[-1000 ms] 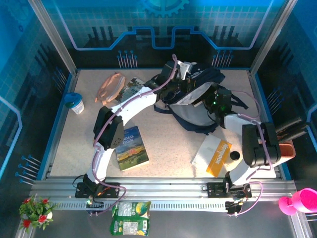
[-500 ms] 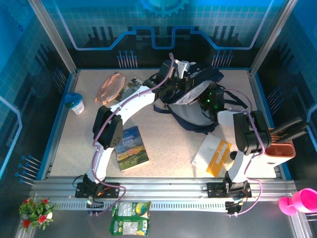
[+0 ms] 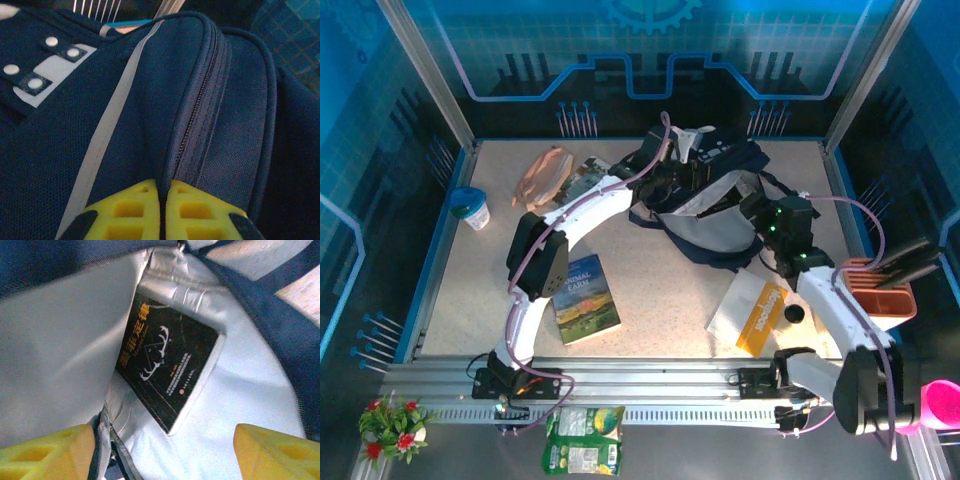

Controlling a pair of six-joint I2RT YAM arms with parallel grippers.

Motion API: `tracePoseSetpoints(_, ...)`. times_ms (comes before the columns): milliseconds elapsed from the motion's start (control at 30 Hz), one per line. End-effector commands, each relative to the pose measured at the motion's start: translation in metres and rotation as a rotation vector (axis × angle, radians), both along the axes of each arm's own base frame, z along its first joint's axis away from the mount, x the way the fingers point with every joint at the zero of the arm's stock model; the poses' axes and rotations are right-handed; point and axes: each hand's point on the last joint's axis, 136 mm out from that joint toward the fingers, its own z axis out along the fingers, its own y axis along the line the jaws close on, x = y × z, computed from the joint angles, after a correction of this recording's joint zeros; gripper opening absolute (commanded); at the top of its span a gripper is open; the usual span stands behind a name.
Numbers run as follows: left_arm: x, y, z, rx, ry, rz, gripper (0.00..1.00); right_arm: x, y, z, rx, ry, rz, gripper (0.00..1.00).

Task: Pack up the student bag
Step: Close the student bag at the top-center of the table, then move the book to the center of the table.

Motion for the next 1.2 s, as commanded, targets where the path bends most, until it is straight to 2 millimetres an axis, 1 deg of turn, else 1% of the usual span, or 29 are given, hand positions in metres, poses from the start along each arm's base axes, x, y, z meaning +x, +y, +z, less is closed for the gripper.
tracePoseSetpoints(0,-0.002,0.009,0.009,-0.034,0.038,0.038,0.28,-0.024,-0.015,0.006,-0.169,0.090,0.028,0.84)
tracePoseSetpoints(67,-0.012,0.014,-0.004,-0.015,0.110,0.051,0.43,-0.027,-0.010,0.022,-0.200,0.072,0.088,0.88)
tracePoseSetpoints(133,-0.021,0.022,-0.018,0.016,0.164,0.069,0.52,-0.027,-0.005,0.031,-0.221,0.078,0.138,0.90)
tracePoseSetpoints(167,-0.028,0.025,-0.025,0.037,0.184,0.077,0.57,-0.028,-0.002,0.032,-0.232,0.090,0.159,0.91)
tracePoseSetpoints(200,-0.034,0.029,-0.031,0.060,0.198,0.087,0.61,-0.027,-0.001,0.038,-0.241,0.087,0.170,0.92)
tracePoseSetpoints(267,-0.053,0.035,-0.050,0.140,0.228,0.102,0.66,-0.025,0.001,0.041,-0.255,0.093,0.194,0.93)
tracePoseSetpoints(300,-0.062,0.037,-0.057,0.175,0.236,0.101,0.68,-0.025,0.002,0.041,-0.259,0.097,0.198,0.94)
tracePoseSetpoints(367,-0.083,0.041,-0.076,0.262,0.249,0.103,0.73,-0.023,0.000,0.042,-0.266,0.099,0.190,0.94)
tracePoseSetpoints(400,-0.093,0.041,-0.083,0.290,0.259,0.095,0.76,-0.022,-0.001,0.043,-0.267,0.096,0.186,0.94)
tracePoseSetpoints(467,-0.116,0.039,-0.096,0.332,0.281,0.062,0.77,-0.019,-0.003,0.044,-0.268,0.091,0.175,0.94)
tracePoseSetpoints(533,-0.134,0.034,-0.106,0.371,0.288,0.029,0.78,-0.017,-0.004,0.042,-0.267,0.096,0.169,0.94)
tracePoseSetpoints(567,-0.144,0.030,-0.110,0.394,0.283,0.006,0.79,-0.016,-0.006,0.041,-0.266,0.103,0.160,0.94)
tracePoseSetpoints(633,-0.157,0.022,-0.119,0.443,0.263,-0.028,0.80,-0.015,-0.010,0.038,-0.254,0.112,0.140,0.93)
tracePoseSetpoints(733,-0.175,0.002,-0.128,0.483,0.243,-0.103,0.78,-0.014,-0.019,0.033,-0.208,0.128,0.095,0.92)
tracePoseSetpoints(833,-0.195,-0.026,-0.129,0.461,0.246,-0.220,0.73,-0.015,-0.028,0.029,-0.158,0.139,0.065,0.91)
tracePoseSetpoints(967,-0.223,-0.072,-0.124,0.335,0.259,-0.408,0.70,-0.017,-0.040,0.027,-0.133,0.144,0.033,0.91)
tracePoseSetpoints(1033,-0.225,-0.084,-0.128,0.331,0.239,-0.447,0.69,-0.018,-0.045,0.028,-0.128,0.139,0.022,0.92)
tracePoseSetpoints(1167,-0.228,-0.106,-0.140,0.325,0.225,-0.504,0.62,-0.020,-0.052,0.028,-0.119,0.140,0.009,0.92)
